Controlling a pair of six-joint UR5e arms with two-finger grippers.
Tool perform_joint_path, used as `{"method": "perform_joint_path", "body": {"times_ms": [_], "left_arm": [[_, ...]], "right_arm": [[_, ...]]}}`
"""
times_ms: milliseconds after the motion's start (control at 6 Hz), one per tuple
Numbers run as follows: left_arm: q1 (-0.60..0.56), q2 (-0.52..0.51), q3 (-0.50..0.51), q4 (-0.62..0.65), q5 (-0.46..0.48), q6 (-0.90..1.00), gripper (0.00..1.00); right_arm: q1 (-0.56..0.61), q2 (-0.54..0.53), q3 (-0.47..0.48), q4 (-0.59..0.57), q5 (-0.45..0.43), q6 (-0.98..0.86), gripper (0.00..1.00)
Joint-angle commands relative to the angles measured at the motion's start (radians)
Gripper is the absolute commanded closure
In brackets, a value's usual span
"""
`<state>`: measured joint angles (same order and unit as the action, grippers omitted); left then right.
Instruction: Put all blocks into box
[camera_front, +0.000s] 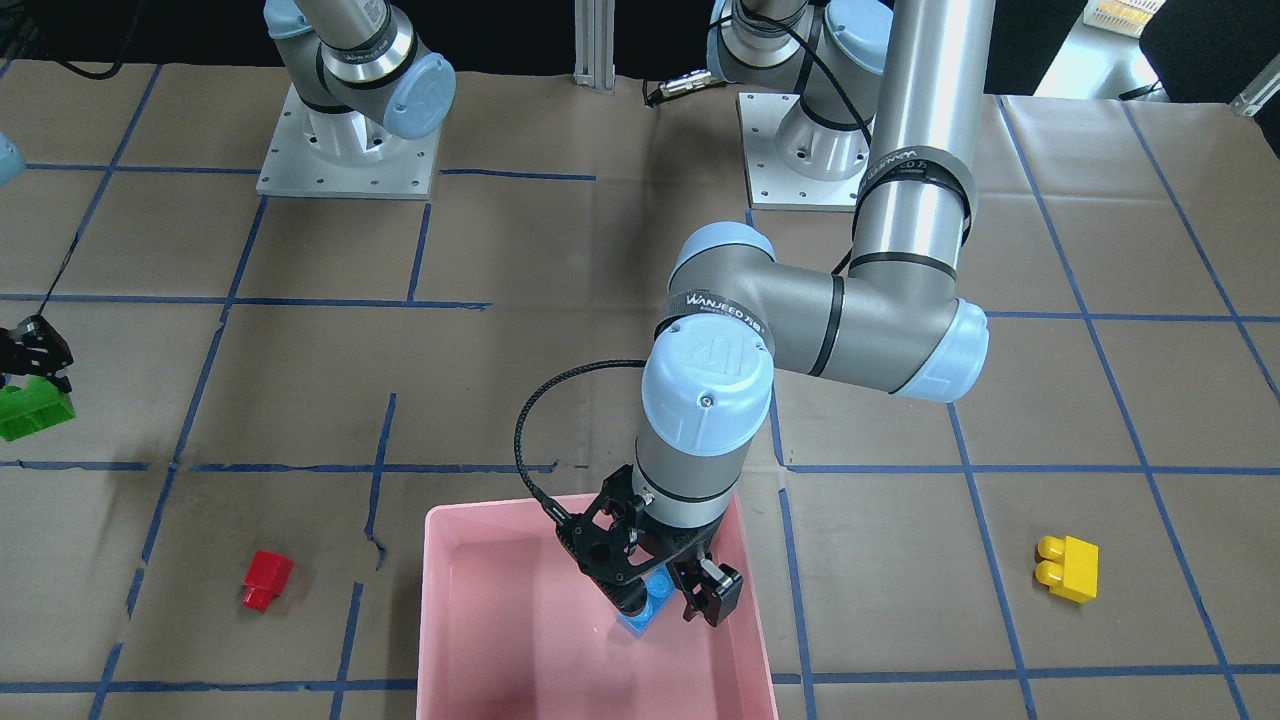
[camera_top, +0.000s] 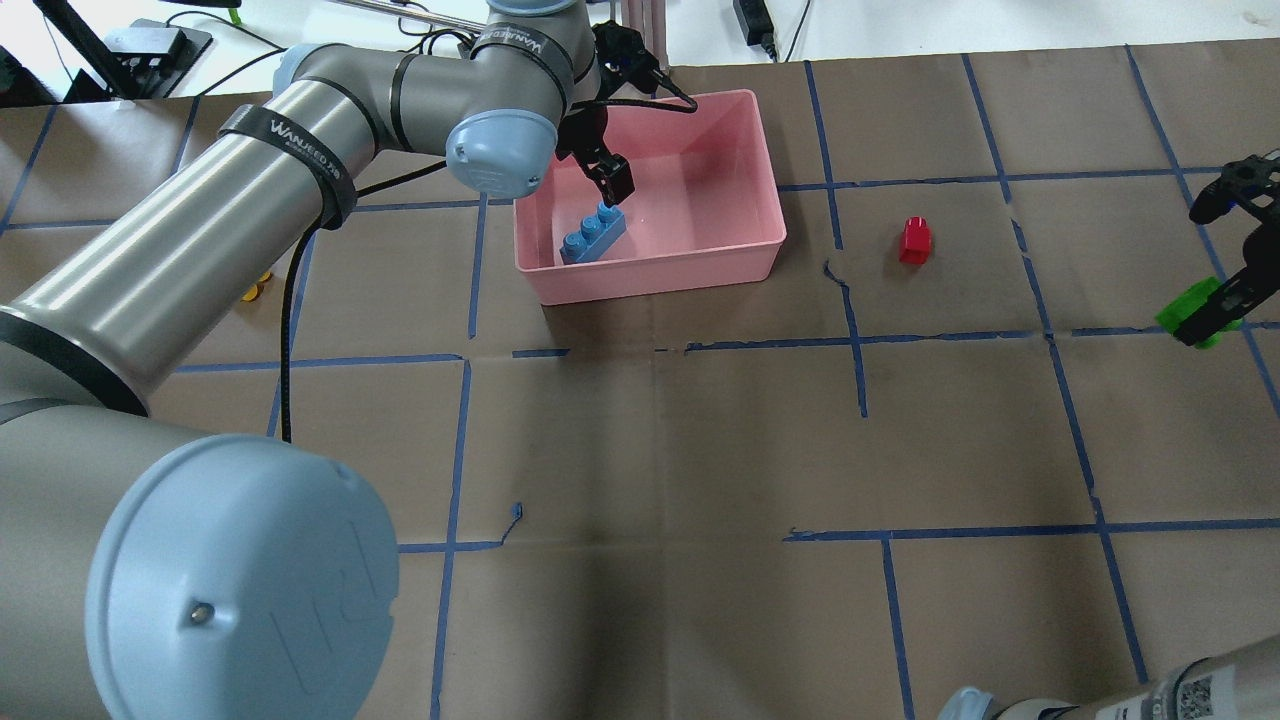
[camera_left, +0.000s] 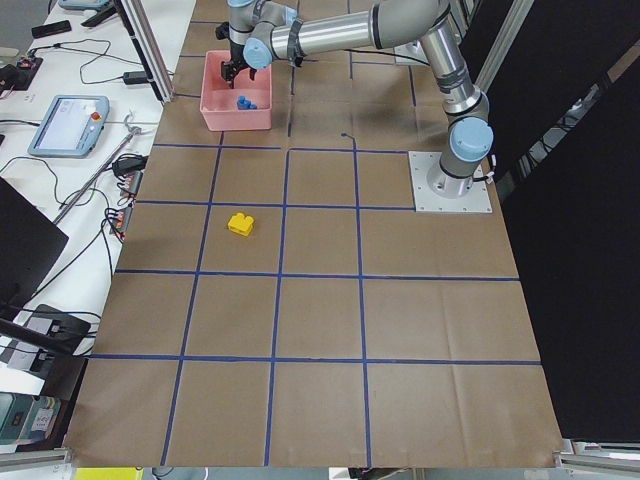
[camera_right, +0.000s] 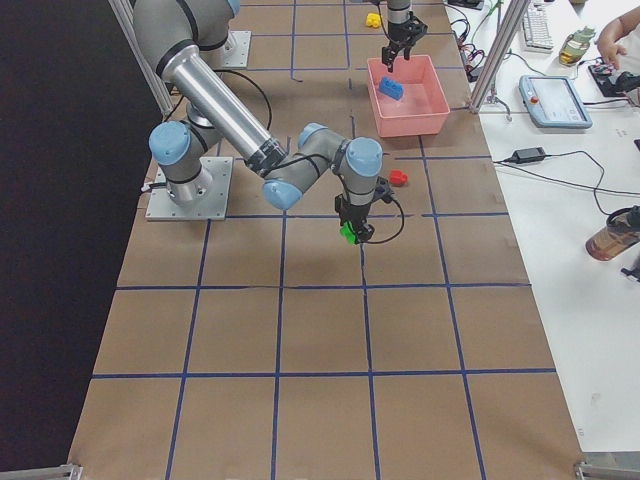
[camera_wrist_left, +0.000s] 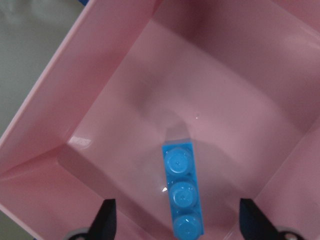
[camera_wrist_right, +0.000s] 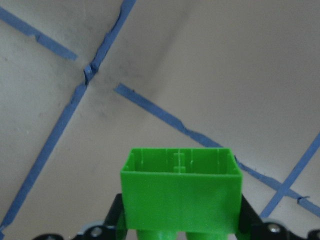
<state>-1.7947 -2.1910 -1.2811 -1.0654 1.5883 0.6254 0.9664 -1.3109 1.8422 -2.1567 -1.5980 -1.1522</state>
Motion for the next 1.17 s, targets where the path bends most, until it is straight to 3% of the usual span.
{"method": "perform_joint_path", "body": {"times_ms": [0, 500, 667, 1000], "left_arm": [[0.126, 0.060, -0.032, -0.017, 0.051, -0.007, 0.01], [0.431, 0.171, -0.194, -0.073, 0.053, 0.036, 0.01], [0.542, 0.146, -0.207, -0.065, 0.049, 0.039, 0.01], [0.626, 0.085, -0.207, -0.061, 0.052, 0.043, 0.01]], "right_arm": [[0.121, -0.054, -0.043, 0.012, 0.009, 0.186, 0.44], [0.438, -0.051, -0.138, 0.017, 0.007, 0.592, 0.41], [0.537, -0.033, -0.177, 0.014, 0.009, 0.721, 0.41], [0.702, 0.094, -0.333, 0.014, 0.009, 0.959, 0.41]]}}
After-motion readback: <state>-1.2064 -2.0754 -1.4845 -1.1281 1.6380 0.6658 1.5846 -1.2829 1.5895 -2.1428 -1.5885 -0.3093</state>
